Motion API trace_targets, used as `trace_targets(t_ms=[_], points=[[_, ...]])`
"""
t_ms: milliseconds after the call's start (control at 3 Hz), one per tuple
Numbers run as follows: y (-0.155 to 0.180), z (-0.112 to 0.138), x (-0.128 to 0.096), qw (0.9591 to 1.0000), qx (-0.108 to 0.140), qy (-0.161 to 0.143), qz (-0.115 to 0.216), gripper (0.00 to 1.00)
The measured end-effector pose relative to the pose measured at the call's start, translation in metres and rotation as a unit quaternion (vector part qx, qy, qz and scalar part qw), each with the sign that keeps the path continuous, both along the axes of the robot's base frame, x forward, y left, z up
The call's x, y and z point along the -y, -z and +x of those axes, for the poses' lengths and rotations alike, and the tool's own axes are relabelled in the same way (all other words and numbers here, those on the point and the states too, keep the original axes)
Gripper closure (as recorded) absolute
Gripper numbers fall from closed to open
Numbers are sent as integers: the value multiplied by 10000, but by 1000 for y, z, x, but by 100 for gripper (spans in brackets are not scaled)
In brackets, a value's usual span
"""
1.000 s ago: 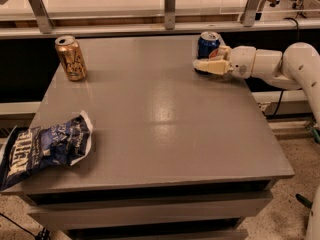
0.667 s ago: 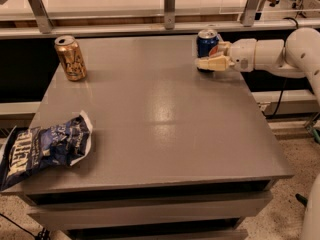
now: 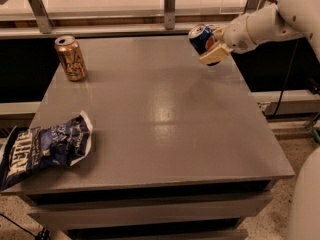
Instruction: Knock pepsi can over
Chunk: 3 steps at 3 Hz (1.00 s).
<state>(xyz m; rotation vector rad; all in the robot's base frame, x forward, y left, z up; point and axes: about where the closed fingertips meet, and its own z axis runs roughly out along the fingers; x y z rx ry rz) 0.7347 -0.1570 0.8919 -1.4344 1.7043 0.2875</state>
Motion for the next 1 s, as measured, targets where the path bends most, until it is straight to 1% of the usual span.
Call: trace_targets(t_ms=[333,667,1000], points=[[-7,-4,-3,9938,240,-171,-1075,69],[-7,-11,-9,9780,408,-374,-2012,69],[-1,-20,-17,9590,462,-625,-2725,67]])
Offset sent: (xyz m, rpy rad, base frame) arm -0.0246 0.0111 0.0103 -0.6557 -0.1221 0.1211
